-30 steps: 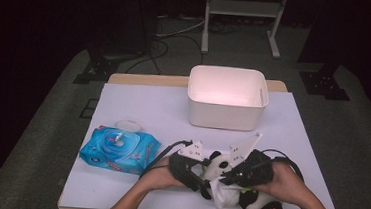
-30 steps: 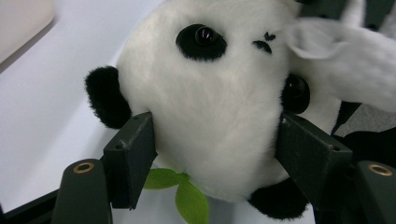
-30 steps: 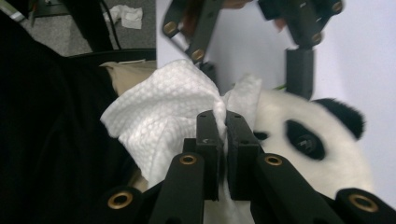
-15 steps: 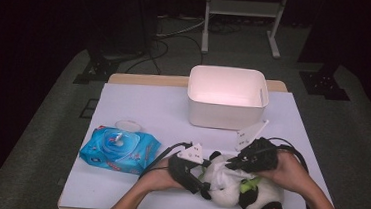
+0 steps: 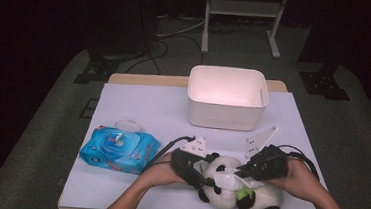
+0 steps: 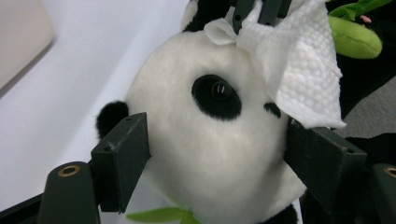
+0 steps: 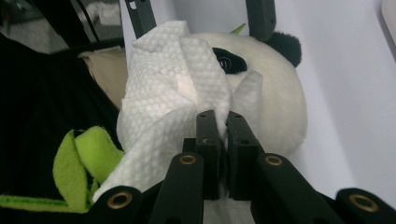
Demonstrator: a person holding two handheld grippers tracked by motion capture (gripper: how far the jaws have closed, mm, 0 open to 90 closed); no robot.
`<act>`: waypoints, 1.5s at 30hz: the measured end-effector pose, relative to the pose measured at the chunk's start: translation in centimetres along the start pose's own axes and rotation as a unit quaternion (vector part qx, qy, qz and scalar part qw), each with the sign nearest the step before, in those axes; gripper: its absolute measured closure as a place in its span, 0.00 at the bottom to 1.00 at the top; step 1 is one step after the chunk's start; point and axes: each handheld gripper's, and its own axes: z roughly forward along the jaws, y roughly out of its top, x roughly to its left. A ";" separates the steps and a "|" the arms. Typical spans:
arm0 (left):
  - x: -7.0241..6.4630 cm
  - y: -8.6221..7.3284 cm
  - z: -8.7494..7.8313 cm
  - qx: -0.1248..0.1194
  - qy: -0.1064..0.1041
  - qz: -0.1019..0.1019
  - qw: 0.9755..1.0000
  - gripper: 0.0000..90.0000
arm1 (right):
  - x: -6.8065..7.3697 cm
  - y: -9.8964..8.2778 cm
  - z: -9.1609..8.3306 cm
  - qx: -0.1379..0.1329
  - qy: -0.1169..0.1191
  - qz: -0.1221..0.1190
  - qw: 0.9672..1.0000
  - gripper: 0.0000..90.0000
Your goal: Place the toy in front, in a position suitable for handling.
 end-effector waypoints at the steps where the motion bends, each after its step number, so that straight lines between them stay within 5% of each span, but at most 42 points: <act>1: 0.0 0.0 0.1 0.002 -0.002 0.002 1.000 0.25 | 0.0 0.1 0.0 0.004 -0.003 -0.004 1.000 0.94; 14: -0.5 -0.1 0.3 0.004 -0.004 0.008 1.000 0.26 | -1.3 2.4 0.4 0.018 0.009 -0.004 1.000 0.94; 20: -0.6 -0.2 0.3 0.008 -0.002 0.007 1.000 0.26 | -1.6 1.0 -0.5 0.027 0.006 0.013 1.000 0.94; 30: -0.5 0.0 0.3 0.011 -0.002 0.003 1.000 0.25 | -2.1 -1.4 -2.9 -0.005 -0.004 0.038 0.999 0.94; 45: -0.1 1.5 0.5 0.010 -0.014 -0.003 1.000 0.22 | -0.7 -1.1 -0.4 0.012 0.031 0.019 0.999 0.94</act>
